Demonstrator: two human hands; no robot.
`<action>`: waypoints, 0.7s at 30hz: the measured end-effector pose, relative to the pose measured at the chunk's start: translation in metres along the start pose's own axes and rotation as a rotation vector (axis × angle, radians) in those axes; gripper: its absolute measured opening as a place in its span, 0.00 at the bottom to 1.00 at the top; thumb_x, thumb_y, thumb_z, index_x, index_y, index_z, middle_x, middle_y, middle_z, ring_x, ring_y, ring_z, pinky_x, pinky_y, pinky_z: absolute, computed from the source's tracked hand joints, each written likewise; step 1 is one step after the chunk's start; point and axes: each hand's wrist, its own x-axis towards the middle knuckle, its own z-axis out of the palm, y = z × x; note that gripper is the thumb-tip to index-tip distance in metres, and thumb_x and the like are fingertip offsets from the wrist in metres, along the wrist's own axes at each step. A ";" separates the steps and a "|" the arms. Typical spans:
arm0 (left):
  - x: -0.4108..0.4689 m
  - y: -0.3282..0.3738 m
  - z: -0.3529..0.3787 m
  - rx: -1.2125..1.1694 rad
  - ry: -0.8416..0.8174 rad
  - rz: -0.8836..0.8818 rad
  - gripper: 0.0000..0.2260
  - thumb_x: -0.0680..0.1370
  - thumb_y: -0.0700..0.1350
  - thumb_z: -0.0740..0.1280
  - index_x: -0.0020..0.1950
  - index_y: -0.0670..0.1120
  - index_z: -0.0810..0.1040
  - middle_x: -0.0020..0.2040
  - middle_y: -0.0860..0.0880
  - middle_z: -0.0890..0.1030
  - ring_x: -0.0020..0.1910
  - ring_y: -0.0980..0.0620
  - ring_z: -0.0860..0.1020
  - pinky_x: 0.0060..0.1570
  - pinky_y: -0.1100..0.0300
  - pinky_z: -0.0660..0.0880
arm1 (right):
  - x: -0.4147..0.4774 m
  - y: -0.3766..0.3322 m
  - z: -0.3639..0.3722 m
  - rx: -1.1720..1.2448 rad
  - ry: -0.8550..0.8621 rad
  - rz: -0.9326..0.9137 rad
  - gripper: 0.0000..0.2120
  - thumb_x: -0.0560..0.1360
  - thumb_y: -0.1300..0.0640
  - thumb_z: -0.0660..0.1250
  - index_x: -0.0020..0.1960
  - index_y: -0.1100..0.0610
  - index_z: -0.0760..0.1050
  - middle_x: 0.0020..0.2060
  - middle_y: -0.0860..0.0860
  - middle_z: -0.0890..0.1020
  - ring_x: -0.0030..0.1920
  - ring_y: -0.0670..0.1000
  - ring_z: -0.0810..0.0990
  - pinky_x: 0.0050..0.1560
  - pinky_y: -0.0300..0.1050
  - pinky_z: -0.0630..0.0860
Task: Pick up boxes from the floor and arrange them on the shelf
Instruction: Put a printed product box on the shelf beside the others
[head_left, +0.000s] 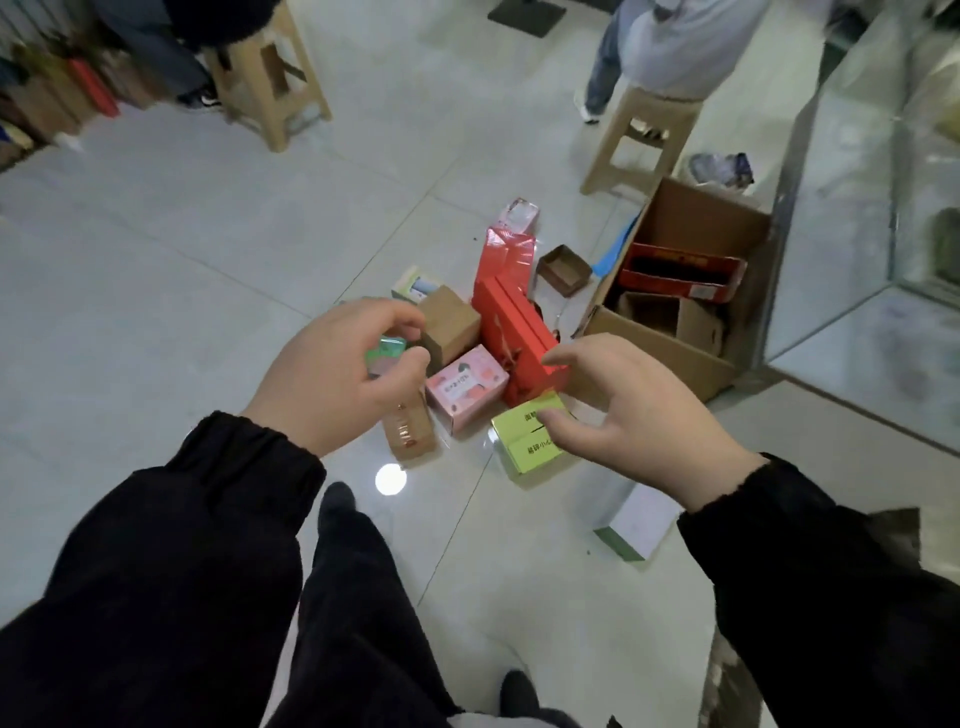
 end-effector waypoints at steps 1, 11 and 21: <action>0.025 -0.014 -0.002 0.001 -0.029 0.021 0.21 0.73 0.59 0.59 0.61 0.54 0.79 0.53 0.62 0.78 0.52 0.63 0.74 0.56 0.53 0.77 | 0.022 -0.002 0.005 -0.001 0.015 0.026 0.25 0.74 0.39 0.69 0.68 0.45 0.74 0.57 0.35 0.71 0.58 0.36 0.68 0.58 0.33 0.66; 0.256 -0.153 -0.042 0.023 -0.351 0.154 0.14 0.78 0.51 0.66 0.63 0.54 0.78 0.53 0.61 0.78 0.52 0.63 0.76 0.56 0.59 0.75 | 0.231 -0.008 0.072 0.123 0.147 0.426 0.32 0.75 0.46 0.73 0.76 0.53 0.69 0.70 0.47 0.75 0.71 0.46 0.71 0.68 0.36 0.63; 0.321 -0.237 0.048 0.001 -0.545 -0.020 0.18 0.79 0.52 0.66 0.68 0.51 0.75 0.58 0.56 0.79 0.55 0.59 0.77 0.55 0.61 0.75 | 0.292 0.086 0.159 0.166 -0.032 0.612 0.36 0.75 0.42 0.71 0.79 0.49 0.65 0.75 0.47 0.70 0.75 0.48 0.67 0.71 0.42 0.64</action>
